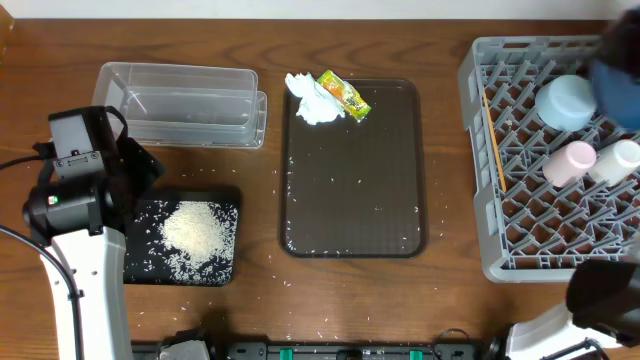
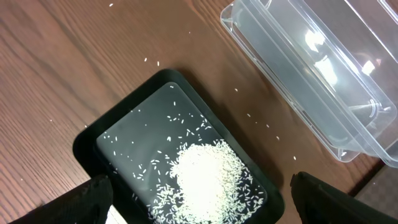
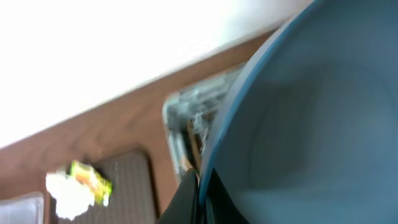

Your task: Sort waste into correct bins and load items into the dishwasher rack

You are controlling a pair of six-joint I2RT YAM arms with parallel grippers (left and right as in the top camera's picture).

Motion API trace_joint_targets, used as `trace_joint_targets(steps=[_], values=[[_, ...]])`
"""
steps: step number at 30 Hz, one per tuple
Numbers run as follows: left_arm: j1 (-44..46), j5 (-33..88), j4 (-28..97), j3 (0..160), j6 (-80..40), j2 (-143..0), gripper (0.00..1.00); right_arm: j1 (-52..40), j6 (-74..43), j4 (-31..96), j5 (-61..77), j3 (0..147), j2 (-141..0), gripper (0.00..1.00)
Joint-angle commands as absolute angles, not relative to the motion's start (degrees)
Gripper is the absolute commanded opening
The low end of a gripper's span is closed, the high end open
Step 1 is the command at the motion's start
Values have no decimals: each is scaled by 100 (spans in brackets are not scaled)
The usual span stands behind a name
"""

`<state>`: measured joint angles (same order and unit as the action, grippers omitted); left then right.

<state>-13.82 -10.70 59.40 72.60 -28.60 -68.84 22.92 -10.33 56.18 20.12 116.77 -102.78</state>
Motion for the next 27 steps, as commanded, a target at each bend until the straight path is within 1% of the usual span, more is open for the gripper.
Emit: trace_joint_targets(steps=[1, 4, 6, 9, 10, 14, 17, 25, 27], values=[[-1409, -1100, 5953, 7336, -2904, -6890, 94, 2797, -827, 4904, 3275, 11266, -10379, 1], [-1409, -1100, 5953, 7336, -2904, -6890, 94, 3225, -1039, 3726, 4139, 10720, -10418, 1], [-1409, -1100, 5953, 7336, -2904, -6890, 94, 3479, -1656, 2773, 4495, 10259, -10427, 1], [-1409, -1100, 5955, 7336, -2904, -6890, 94, 3765, -2705, 1199, 4598, 9511, -10427, 1], [-1409, -1100, 5953, 7336, -2904, -6890, 94, 3844, -3002, 499, 4619, 9196, -10427, 1], [-1409, -1100, 5955, 7336, -2904, -6890, 94, 4060, -3900, -1791, 4746, 8294, -10508, 1], [-1409, -1100, 5953, 7336, -2904, -6890, 94, 4136, -4543, -2849, 4746, 7964, -10739, 1], [-1409, -1100, 5953, 7336, -2904, -6890, 94, 4233, -5944, -5030, 5406, 7942, -11898, 1], [-1409, -1100, 5953, 7336, -2904, -6890, 94, 4309, -6322, -5374, 5457, 7942, -12099, 1]])
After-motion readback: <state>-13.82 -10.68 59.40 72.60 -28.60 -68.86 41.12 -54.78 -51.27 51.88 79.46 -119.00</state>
